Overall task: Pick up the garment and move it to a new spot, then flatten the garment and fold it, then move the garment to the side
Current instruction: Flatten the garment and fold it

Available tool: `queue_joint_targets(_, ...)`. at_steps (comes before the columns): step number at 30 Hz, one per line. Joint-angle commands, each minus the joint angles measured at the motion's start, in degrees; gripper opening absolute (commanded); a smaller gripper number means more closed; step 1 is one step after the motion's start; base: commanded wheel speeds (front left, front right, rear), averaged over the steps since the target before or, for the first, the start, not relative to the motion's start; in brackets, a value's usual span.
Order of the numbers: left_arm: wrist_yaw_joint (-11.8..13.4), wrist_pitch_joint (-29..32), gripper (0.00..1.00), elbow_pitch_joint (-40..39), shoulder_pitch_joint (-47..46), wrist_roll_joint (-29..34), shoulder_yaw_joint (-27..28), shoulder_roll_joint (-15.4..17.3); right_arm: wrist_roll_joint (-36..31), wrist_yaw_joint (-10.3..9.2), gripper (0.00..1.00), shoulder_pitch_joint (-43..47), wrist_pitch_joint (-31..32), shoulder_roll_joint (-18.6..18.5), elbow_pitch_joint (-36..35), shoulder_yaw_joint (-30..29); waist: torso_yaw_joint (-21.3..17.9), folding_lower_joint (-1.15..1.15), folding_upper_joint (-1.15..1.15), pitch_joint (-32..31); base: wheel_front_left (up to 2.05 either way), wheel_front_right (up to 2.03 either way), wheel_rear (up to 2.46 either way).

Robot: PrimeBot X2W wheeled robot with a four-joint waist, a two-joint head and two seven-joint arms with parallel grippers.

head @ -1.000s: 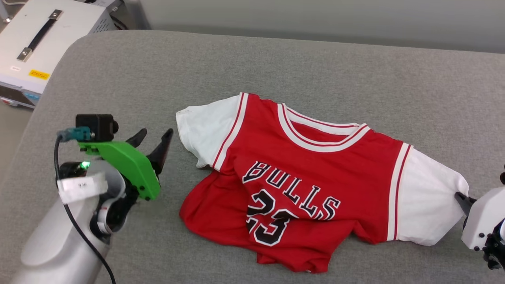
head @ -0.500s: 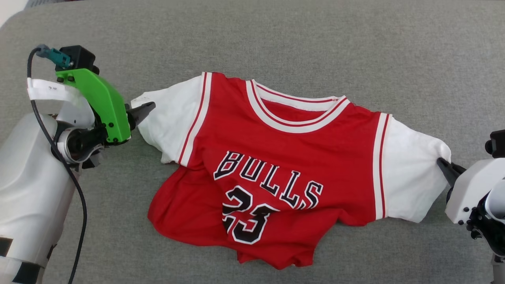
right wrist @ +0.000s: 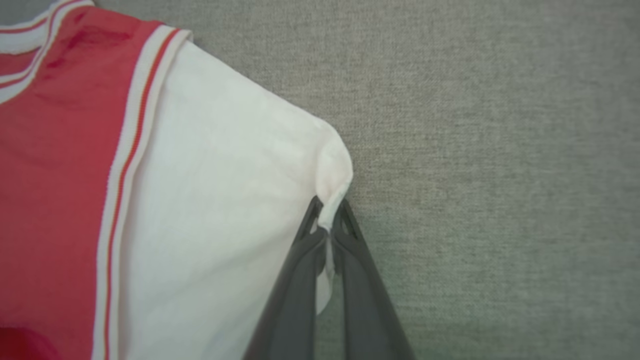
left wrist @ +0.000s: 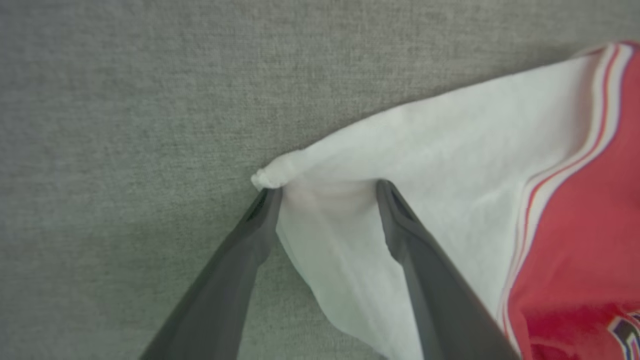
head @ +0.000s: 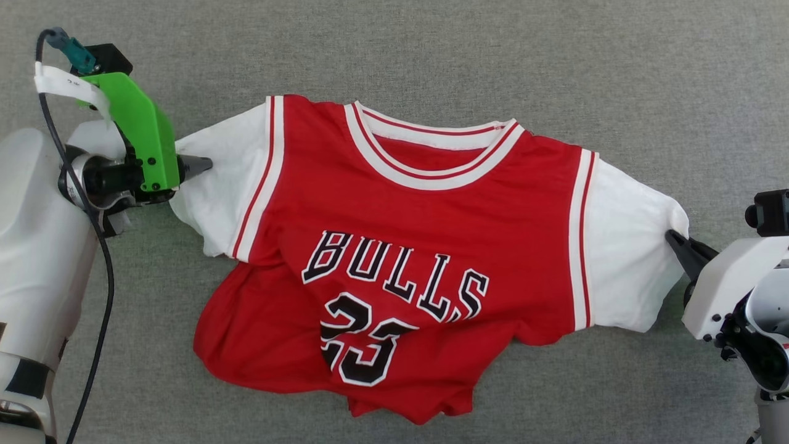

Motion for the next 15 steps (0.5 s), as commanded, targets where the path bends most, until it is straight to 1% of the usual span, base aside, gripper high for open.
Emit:
queue_joint_targets(1, 0.91, 2.69, 1.00, 3.75, 4.61, -0.60, -1.87, -1.71, 0.25, -0.04, 0.00, -0.74, -0.22, 0.02, 0.63, -0.04, -0.11, 0.00, -0.01, 0.25, 0.00, 0.00, 0.00)
queue_joint_targets(2, 1.00, 3.50, 0.43, 4.30, 4.85, -1.27, -1.74, -2.29, 0.35, -0.04, 0.00, -0.78, -0.28, 0.02, 0.69, -0.06, -0.03, 0.00, -0.01, 0.26, 0.00, 0.00, 0.00)
queue_joint_targets(3, 0.79, 3.29, 0.13, 4.35, 4.88, -1.43, -1.70, -2.60, 0.50, -0.04, 0.00, -0.85, -0.32, 0.06, 0.70, -0.10, 0.06, 0.00, -0.01, 0.28, 0.00, 0.00, 0.00)
queue_joint_targets(4, 0.68, 2.53, 0.00, 4.39, 4.91, -1.67, -1.39, -2.85, 0.57, -0.04, 0.00, -0.91, -0.36, 0.06, 0.71, -0.15, 0.16, 0.00, -0.01, 0.24, 0.00, 0.00, 0.00)
queue_joint_targets(7, -0.12, -0.25, 0.00, 4.39, 4.89, -2.00, -0.72, -3.50, 0.66, -0.04, 0.00, -1.03, -0.42, -0.17, 0.64, -0.34, 0.72, 0.00, -0.01, -0.43, 0.00, 0.00, 0.00)
queue_joint_targets(10, -1.60, -4.43, 0.00, 3.56, 4.08, 0.27, -1.66, -2.83, 0.55, -0.04, 0.00, -0.89, -0.74, -0.60, 0.43, -0.84, 1.65, 0.00, -0.01, -1.78, 0.00, 0.00, 0.00)
queue_joint_targets(15, -2.93, -11.11, 0.00, 1.97, 2.51, 3.02, -2.10, -1.62, 0.01, -0.04, 0.00, -0.72, -1.37, -1.18, 0.41, -1.60, 3.03, 0.00, -0.01, -4.62, 0.00, 0.00, 0.00)
